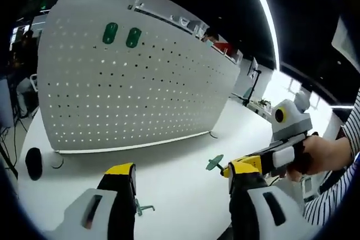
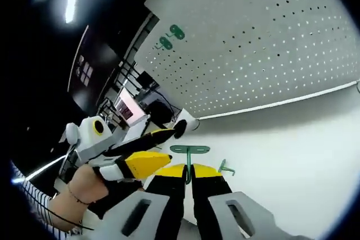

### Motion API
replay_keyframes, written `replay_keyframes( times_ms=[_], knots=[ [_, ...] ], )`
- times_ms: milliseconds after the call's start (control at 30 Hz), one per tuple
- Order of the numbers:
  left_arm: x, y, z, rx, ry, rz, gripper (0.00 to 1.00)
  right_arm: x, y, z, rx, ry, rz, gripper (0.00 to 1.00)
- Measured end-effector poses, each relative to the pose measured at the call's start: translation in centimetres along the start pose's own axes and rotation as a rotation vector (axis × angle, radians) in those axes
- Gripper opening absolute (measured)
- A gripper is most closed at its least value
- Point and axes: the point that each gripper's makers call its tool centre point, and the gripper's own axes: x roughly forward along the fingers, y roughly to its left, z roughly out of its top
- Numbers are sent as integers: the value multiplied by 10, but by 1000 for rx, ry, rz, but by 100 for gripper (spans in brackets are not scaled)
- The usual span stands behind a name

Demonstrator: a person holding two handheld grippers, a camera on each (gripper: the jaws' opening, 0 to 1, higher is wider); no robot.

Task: Insert the hook assembly into the mounting plate slot until the hook locks in place.

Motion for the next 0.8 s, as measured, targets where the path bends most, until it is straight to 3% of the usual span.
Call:
replay_keyframes(
  times_ms=[333, 500, 700, 800],
  knots=[
    [4, -15, 5, 18, -21, -66, 50, -4, 19, -2, 99, 19, 91, 1],
    [1, -21, 6, 23, -31, -94, 44, -6, 22, -2, 117, 16, 100, 1],
    [-2, -32, 7, 35, -38, -144, 30, -5, 23, -2, 176, 6, 123, 1],
    [-3, -32, 9, 32, -49, -138, 30, -6, 24, 0, 177, 0, 128, 1]
  ],
)
